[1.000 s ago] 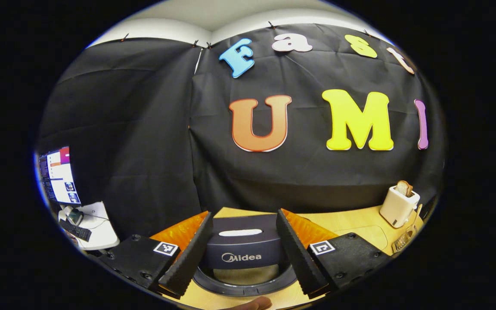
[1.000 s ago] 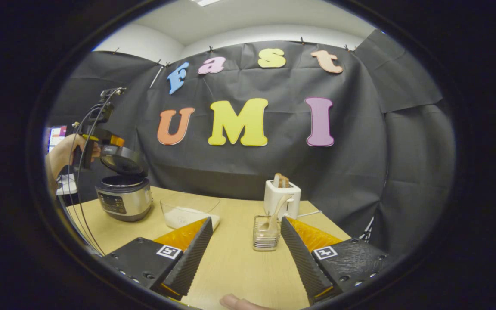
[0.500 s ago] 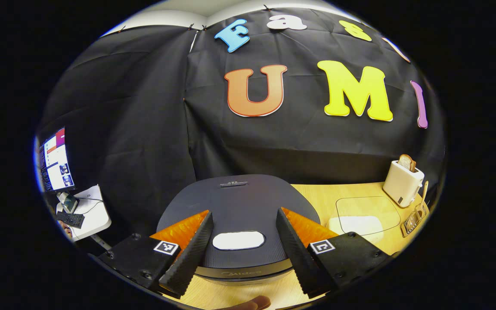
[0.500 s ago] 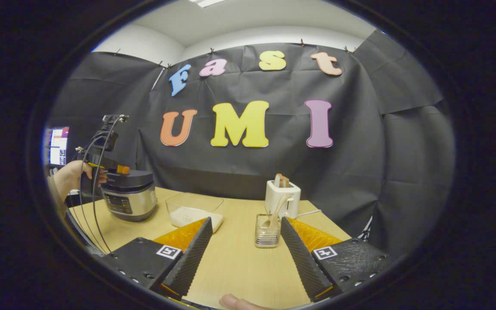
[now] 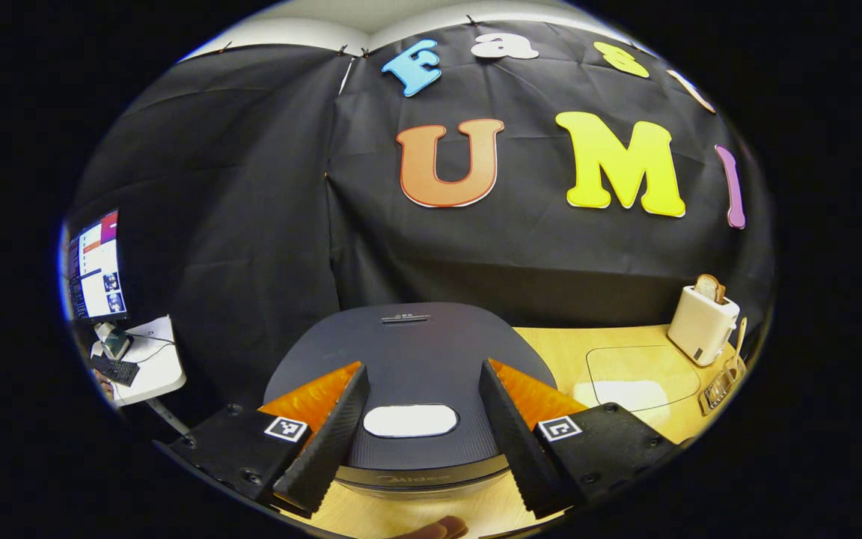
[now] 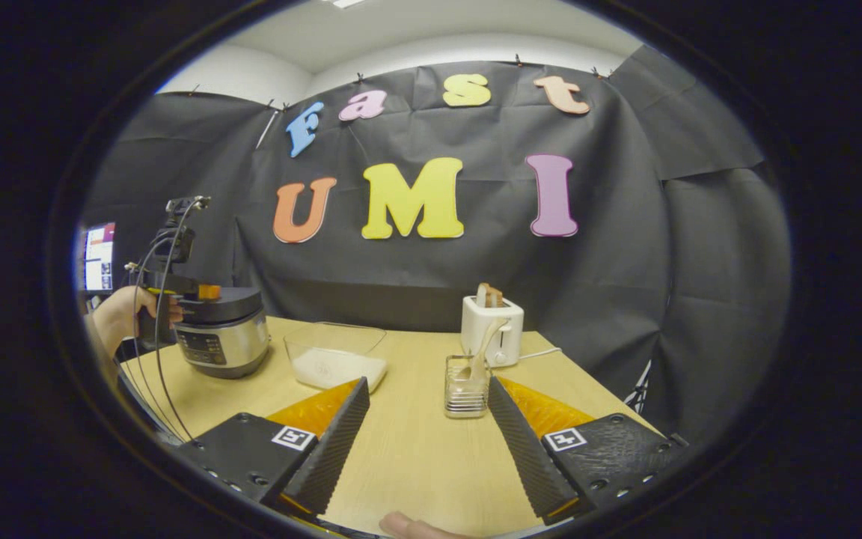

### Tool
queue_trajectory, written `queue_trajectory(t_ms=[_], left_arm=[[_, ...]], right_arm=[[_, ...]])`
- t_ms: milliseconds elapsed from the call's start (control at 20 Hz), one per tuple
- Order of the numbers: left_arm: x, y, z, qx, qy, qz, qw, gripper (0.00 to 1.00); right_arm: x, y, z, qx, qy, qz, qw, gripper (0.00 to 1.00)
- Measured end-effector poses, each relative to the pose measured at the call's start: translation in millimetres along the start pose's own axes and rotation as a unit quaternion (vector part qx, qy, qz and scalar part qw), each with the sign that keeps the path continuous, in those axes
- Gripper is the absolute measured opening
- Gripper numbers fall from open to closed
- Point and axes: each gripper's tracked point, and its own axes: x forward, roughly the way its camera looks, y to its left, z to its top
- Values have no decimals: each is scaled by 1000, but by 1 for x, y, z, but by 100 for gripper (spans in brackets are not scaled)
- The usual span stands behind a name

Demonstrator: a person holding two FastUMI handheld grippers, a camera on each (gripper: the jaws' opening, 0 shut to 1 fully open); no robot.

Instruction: Close the left gripper, press the button to open the rice cooker; take a wooden spoon from the chopstick holder with the right hand, scoop a spoonful of rice and pour it into the rice cooker, then put the wooden spoon back into the chopstick holder.

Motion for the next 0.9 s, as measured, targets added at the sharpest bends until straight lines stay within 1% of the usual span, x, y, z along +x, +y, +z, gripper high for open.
queue_trajectory(t_ms=[50,100,150,200,250,300,400,500,550,600,750,900], left_arm=[[0,0,-3,3,-3,-1,1000,96],[-1,0,-7,-1,-3,-2,1000,96],[0,0,-6,-4,-10,-2,1000,96],[0,0,-7,-8,-14,-1,1000,97],[0,0,-7,-7,-17,0,1000,96],[0,0,-6,-9,-21,1,1000,97],[0,0,-5,-12,-30,4,999,96],[0,0,-4,-3,-38,7,999,96],[-1,1,-3,3,-39,8,999,96],[-2,1,-2,9,-37,10,999,96],[-12,-5,1,21,-30,9,999,95],[-33,-21,15,27,-47,-9,999,96]], right_arm=[[1,0,0,0,0,0,1000,95],[1,0,-1,0,1,0,1000,97],[1,1,-1,0,1,0,1000,95],[1,1,-2,1,1,0,1000,95],[2,2,-2,0,1,1,1000,97],[1,2,-2,0,2,1,1000,95],[-1,3,-2,-1,2,1,1000,95],[0,3,-1,-3,0,0,1000,95],[-1,1,-1,-3,0,-1,1000,97],[-1,-1,0,-4,-1,-3,1000,95],[-1,-6,2,-1,-3,-8,1000,95],[0,-10,5,0,-3,-13,1000,95]])
